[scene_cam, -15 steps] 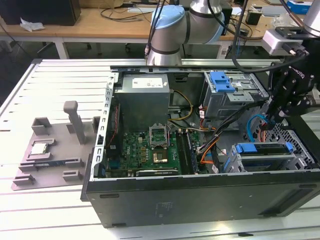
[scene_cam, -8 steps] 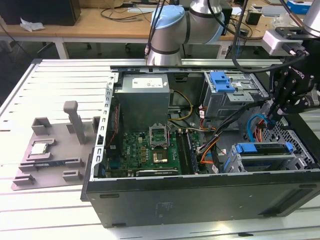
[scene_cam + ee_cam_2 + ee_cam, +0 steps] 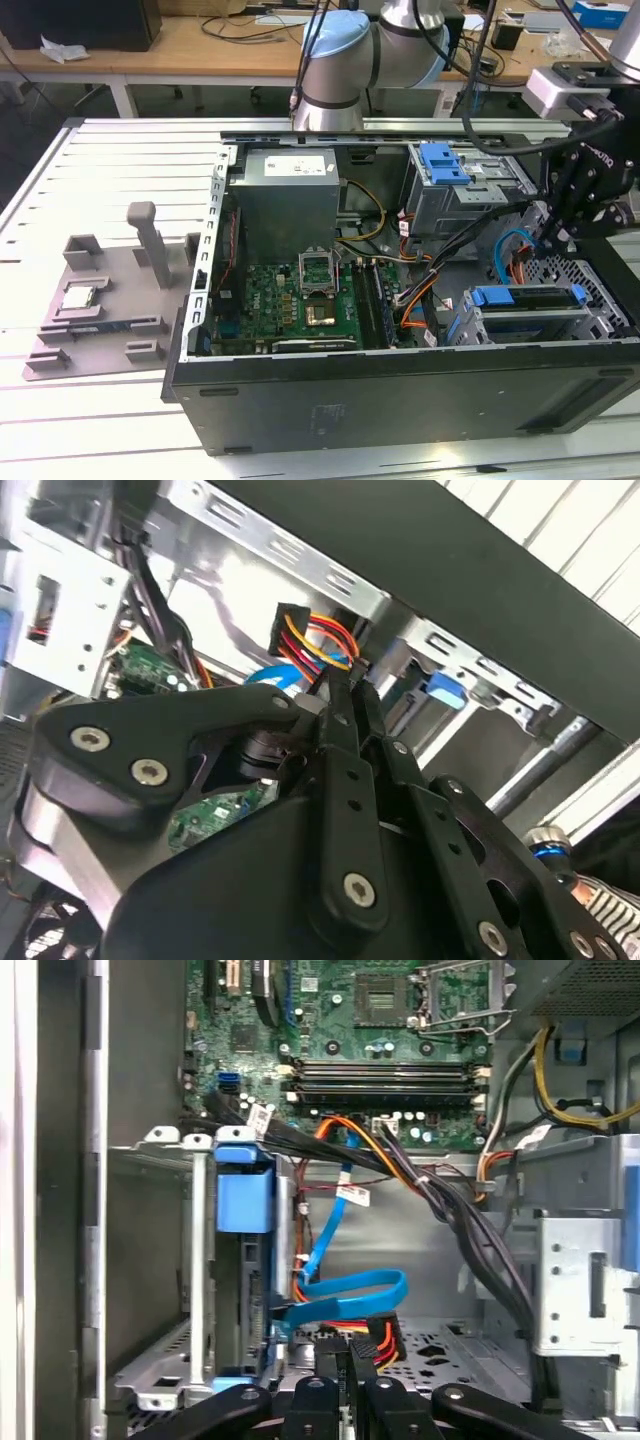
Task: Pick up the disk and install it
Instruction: 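Insert the first disk wire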
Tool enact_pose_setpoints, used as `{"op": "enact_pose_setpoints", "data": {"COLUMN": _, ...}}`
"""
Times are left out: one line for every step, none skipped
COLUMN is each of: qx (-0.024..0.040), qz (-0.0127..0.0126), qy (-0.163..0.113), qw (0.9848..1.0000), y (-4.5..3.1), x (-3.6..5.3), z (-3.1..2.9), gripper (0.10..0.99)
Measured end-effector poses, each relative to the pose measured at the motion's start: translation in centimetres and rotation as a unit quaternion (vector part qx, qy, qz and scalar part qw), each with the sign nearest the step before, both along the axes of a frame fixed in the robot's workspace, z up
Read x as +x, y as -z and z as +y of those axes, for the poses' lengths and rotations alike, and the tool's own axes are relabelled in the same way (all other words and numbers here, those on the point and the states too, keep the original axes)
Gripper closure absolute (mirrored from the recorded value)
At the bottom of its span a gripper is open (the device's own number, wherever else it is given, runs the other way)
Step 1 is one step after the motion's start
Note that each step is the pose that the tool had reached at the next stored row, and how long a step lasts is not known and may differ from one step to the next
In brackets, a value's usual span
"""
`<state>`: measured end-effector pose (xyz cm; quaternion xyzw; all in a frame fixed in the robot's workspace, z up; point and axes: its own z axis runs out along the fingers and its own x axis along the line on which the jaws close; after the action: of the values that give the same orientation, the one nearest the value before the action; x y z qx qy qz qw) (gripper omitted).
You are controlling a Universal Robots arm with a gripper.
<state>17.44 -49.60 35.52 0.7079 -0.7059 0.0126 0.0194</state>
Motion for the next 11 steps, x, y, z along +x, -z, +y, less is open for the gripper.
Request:
{"op": "enact_pose_setpoints", "data": {"qx": -0.0001, "qz": 0.0000, "qy": 0.000, "qw": 1.0000, "y": 0.02, "x": -0.02, "z": -0.28, "gripper": 0.918}}
{"op": "enact_pose_setpoints", "data": {"qx": -0.0001, "qz": 0.0000, "qy": 0.000, "qw": 1.0000, "y": 0.05, "x": -0.03, "z": -0.57, "gripper": 0.918}}
{"op": "enact_pose_setpoints", "data": {"qx": -0.0001, "qz": 0.0000, "qy": -0.001, "qw": 1.0000, "y": 0.12, "x": -0.05, "z": -1.18, "gripper": 0.918}}
{"op": "enact_pose_setpoints", "data": {"qx": -0.0001, "qz": 0.0000, "qy": -0.001, "qw": 1.0000, "y": 0.23, "x": -0.08, "z": -2.04, "gripper": 0.918}}
{"op": "enact_pose_setpoints", "data": {"qx": -0.0001, "qz": 0.0000, "qy": -0.002, "qw": 1.0000, "y": 0.34, "x": -0.13, "z": -2.90, "gripper": 0.918}}
{"op": "enact_pose_setpoints", "data": {"qx": -0.0001, "qz": 0.0000, "qy": -0.002, "qw": 1.0000, "y": 0.45, "x": -0.43, "z": -3.38, "gripper": 0.918}}
{"op": "enact_pose_setpoints", "data": {"qx": -0.0001, "qz": 0.0000, "qy": -0.003, "qw": 1.0000, "y": 0.55, "x": -0.66, "z": -3.43, "gripper": 0.918}}
{"op": "enact_pose_setpoints", "data": {"qx": 0.0000, "qz": 0.0000, "qy": -0.003, "qw": 1.0000, "y": 0.61, "x": -0.72, "z": -3.44, "gripper": 0.918}}
{"op": "enact_pose_setpoints", "data": {"qx": -0.0001, "qz": 0.0000, "qy": -0.004, "qw": 1.0000, "y": 0.65, "x": -0.74, "z": -3.43, "gripper": 0.918}}
{"op": "enact_pose_setpoints", "data": {"qx": -0.0001, "qz": 0.0000, "qy": -0.005, "qw": 1.0000, "y": 0.70, "x": -0.74, "z": -3.43, "gripper": 0.918}}
{"op": "enact_pose_setpoints", "data": {"qx": -0.0001, "qz": 0.0000, "qy": -0.006, "qw": 1.0000, "y": 0.75, "x": -0.74, "z": -3.42, "gripper": 0.918}}
